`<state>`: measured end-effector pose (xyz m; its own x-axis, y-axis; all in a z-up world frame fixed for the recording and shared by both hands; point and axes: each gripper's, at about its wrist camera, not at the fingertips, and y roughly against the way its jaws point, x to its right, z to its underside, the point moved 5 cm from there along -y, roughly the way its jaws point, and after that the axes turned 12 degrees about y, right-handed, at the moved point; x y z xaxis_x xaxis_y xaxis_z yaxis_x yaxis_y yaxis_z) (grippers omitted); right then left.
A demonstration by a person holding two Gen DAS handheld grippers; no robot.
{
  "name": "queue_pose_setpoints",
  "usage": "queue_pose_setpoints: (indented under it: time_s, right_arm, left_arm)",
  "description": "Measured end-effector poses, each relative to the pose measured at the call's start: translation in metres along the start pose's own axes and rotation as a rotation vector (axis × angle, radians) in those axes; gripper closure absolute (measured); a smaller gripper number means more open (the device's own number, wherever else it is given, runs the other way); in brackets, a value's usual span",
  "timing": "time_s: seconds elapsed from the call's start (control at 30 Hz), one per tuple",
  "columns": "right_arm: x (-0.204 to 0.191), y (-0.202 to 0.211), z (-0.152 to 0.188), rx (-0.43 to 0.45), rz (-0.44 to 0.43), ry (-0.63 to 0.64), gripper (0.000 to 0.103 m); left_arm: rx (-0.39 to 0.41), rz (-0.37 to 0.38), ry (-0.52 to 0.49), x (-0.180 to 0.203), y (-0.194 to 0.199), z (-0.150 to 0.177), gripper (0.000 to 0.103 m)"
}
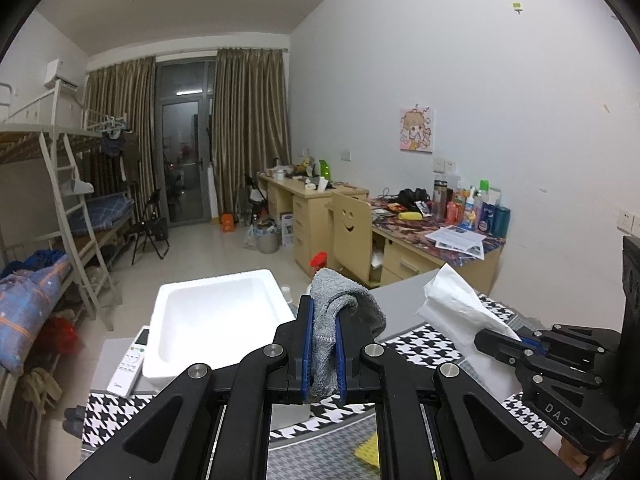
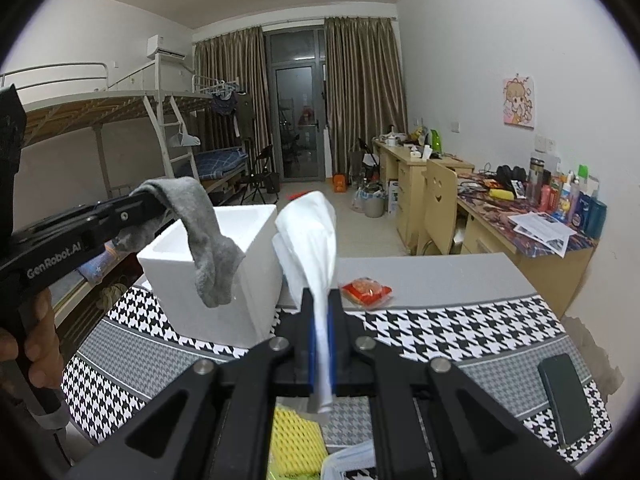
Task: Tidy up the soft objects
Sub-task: 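Carry the sock and tissue with both grippers over the white foam box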
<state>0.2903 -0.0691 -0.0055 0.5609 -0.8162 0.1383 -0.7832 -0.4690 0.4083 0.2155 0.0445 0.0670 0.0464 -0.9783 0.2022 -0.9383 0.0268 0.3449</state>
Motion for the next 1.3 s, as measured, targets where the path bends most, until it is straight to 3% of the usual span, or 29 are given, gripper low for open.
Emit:
queue_pose_setpoints:
  time_s: [0.9, 1.3]
  right_arm:
    - [-0.034, -0.035, -0.048, -0.001, -0.082, 0.078, 0.096]
    - [-0.049, -0.062, -0.063, -0.030, -0.133, 0.093, 0.096]
  left_arm:
    - [0.048, -0.145, 0.057, -0.050, -0.021, -0.030, 0.093]
    - [0.034, -0.219, 0.071, -0.072, -0.036, -0.033, 0.093]
